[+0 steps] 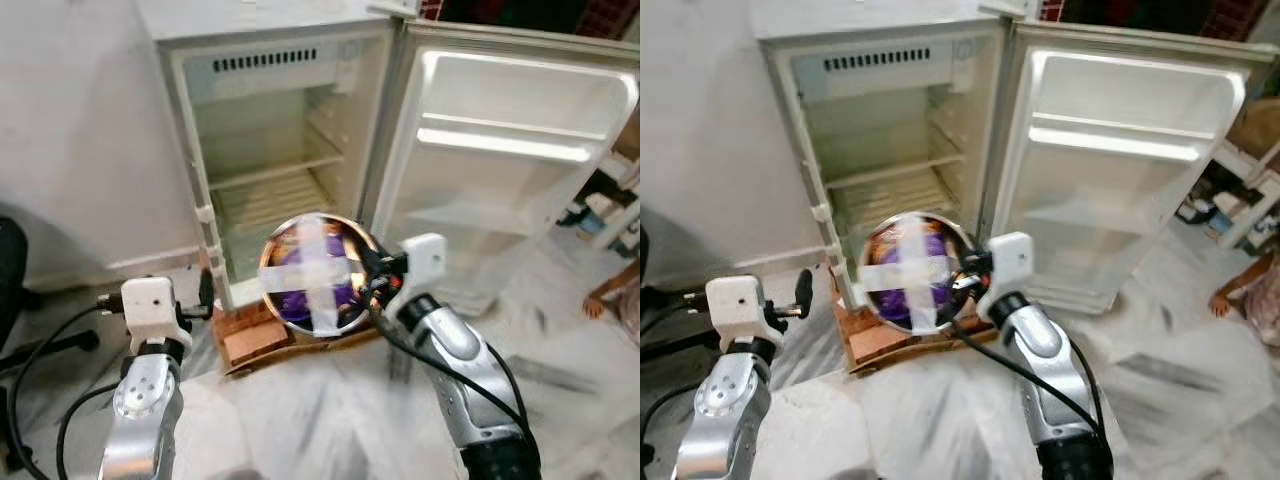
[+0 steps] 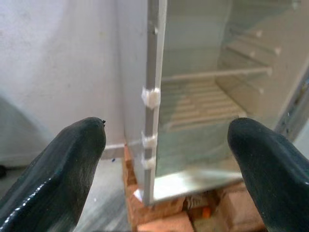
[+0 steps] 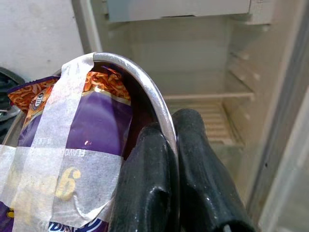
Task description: Restocking fridge
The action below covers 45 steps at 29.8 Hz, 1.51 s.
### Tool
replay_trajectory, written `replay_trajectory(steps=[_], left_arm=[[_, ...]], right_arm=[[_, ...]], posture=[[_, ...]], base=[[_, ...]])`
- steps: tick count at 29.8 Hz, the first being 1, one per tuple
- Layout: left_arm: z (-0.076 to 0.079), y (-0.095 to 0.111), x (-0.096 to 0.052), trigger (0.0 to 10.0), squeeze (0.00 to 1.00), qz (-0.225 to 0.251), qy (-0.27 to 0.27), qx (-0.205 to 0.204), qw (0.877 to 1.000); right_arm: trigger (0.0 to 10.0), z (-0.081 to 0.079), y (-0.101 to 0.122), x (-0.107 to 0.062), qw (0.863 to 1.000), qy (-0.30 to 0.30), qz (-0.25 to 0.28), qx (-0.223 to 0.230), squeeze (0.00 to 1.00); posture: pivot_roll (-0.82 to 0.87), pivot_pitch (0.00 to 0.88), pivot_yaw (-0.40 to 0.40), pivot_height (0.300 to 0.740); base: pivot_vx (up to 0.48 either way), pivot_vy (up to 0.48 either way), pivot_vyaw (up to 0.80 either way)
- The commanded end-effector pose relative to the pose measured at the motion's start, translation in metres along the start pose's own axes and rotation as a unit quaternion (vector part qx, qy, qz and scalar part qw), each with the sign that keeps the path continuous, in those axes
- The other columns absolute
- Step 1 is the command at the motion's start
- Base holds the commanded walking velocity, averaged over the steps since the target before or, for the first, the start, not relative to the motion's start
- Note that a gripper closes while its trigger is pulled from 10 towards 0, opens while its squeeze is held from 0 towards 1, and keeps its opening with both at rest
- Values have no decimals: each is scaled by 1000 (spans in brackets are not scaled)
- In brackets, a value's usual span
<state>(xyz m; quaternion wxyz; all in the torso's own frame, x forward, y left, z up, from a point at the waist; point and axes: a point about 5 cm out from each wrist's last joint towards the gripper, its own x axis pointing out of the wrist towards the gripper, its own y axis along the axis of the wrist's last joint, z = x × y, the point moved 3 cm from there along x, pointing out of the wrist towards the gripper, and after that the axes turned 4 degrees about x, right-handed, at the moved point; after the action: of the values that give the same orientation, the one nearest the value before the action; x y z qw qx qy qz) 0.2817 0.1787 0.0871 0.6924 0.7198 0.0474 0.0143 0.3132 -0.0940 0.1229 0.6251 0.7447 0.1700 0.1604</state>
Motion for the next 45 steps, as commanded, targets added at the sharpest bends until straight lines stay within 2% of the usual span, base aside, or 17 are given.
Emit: replay_trajectory(steps=[1,11,18,24,45], left_arm=[[2,0,-1,10000,0,0,-2,-1,1000],[1,0,-2,10000,0,1,2,-1,1000],[-6,-4,-16,10000,0,-2,8,0,1000],[-5,-6,-18,10000,0,-7,7,1,1000],[2,-2,-15,10000,0,-1,-3,-2,1000]], right_arm=[[10000,8,9,-2,1000,-14,18,-4,0],[10000,17,8,-3,999,-40,13,-8,0],[10000,31,5,-12,997,-72,6,-14,0],[10000,32,1,-21,997,-69,-1,-25,0],[10000,35,4,-17,996,-87,3,-28,0]], posture=[[69,59,-40,740],[68,56,-41,740],[69,62,-46,740],[64,66,-47,740],[63,69,-45,740]], base=[[364,311,794],[224,232,86],[77,0,0],[277,0,0],[336,0,0]])
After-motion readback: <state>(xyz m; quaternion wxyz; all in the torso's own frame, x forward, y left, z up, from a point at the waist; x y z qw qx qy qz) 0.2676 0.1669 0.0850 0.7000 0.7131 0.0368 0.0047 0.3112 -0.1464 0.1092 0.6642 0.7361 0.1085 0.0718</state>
